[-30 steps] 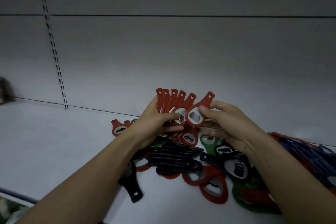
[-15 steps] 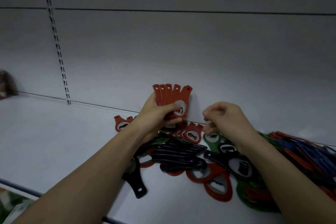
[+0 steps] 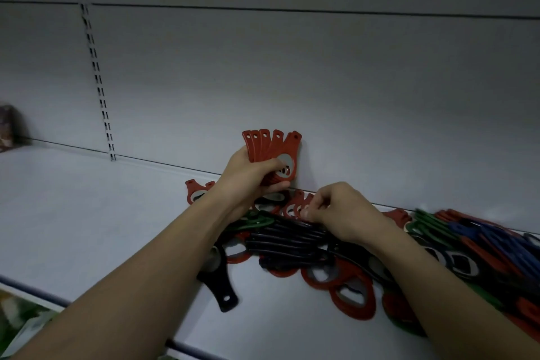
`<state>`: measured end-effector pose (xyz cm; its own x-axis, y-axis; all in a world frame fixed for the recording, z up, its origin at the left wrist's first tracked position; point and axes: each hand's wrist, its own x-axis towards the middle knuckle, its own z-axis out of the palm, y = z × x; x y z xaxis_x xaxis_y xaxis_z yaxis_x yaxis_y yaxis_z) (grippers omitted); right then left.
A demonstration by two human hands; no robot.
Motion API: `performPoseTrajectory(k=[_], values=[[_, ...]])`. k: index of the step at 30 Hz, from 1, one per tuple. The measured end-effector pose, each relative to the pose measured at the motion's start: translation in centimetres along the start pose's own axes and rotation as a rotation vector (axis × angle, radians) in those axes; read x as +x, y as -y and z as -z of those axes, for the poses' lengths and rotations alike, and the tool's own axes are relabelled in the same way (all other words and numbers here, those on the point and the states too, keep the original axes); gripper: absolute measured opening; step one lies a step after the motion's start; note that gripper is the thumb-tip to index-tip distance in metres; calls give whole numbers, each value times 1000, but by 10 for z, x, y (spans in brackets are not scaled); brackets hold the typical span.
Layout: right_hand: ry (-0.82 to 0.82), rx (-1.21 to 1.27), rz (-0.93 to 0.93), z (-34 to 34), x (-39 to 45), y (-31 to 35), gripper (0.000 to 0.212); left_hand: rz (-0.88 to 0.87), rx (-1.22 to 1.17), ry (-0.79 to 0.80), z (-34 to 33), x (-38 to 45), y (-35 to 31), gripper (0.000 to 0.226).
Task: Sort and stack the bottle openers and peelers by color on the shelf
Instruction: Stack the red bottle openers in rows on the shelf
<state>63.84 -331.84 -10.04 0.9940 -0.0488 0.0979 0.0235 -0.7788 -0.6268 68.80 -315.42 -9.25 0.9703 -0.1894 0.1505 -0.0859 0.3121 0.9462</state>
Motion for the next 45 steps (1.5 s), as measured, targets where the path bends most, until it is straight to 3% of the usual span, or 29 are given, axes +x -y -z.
performPoseTrajectory(k=[5, 9, 11, 14, 18, 22, 26, 30, 34, 39, 45], values=[[-127, 258, -9, 14, -6, 1, 23, 64, 22, 0, -1, -3, -2, 23], [-236, 369, 139, 20, -10, 5, 14, 131, 23, 28, -3, -5, -2, 24], [-289, 294, 261, 16, -8, 7, 9, 157, 2, 75, -4, -5, -1, 26], [-240, 162, 362, 9, -9, 11, 9, 192, -88, 201, -7, -7, -1, 14], [-214, 100, 369, 5, -9, 11, 4, 221, -141, 284, -9, -10, -1, 31], [-228, 255, 369, 5, -7, 11, 8, 202, -158, 183, -9, -11, -4, 36], [-328, 352, 238, 9, -4, 6, 12, 204, -254, 35, -4, -10, -11, 23], [-184, 65, 137, 3, -1, -3, 12, 177, -247, 11, -5, -12, -13, 20], [-77, -42, 80, -1, -2, -3, 13, 111, -203, 43, -7, -14, -14, 21], [-11, -59, 42, -5, 0, -1, 19, 17, -37, 22, -7, -10, -7, 38], [6, 11, 53, -5, 0, 0, 15, 88, -269, 37, -4, -10, -11, 39]])
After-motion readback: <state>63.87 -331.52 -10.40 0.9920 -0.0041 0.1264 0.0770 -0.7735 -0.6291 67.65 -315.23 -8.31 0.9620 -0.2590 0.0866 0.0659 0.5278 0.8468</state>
